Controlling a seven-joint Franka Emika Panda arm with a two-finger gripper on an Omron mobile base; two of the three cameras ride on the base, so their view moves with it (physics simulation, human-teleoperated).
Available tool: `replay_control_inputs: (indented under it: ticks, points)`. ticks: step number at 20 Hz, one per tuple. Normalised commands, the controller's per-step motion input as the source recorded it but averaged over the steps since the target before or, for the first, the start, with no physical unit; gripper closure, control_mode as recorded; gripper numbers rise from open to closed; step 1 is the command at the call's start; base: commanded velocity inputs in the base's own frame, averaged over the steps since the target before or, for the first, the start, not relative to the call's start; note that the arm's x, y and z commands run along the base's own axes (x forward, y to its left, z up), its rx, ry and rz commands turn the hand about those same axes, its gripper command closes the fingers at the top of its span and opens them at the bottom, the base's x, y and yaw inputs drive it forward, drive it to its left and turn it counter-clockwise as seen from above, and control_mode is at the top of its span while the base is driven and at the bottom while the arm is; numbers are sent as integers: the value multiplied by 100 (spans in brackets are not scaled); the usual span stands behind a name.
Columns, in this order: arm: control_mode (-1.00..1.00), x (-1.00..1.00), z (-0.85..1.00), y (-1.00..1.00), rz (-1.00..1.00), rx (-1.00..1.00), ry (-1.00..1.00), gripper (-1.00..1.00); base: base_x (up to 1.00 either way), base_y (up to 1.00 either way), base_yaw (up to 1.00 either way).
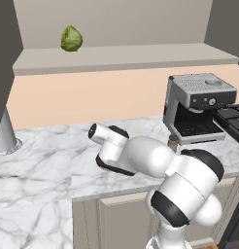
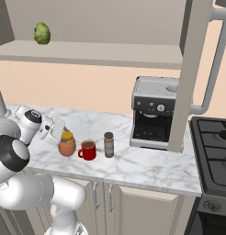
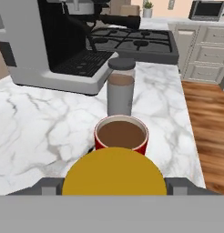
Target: Pick the cinnamon and honey bottle from the cabinet and place them next to the mug.
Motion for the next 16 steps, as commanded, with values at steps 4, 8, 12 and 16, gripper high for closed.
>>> replay_control_inputs:
  ticks: [4,8,12,16]
  points:
    - [-100,0,-20,0,0,0,0,100,0,0,0]
    - [-100,0,-12,0,0,0,0,100,0,0,0]
    - [-100,0,-6,0,0,0,0,100,0,0,0]
    - [-100,0,0,0,0,0,0,100,0,0,0]
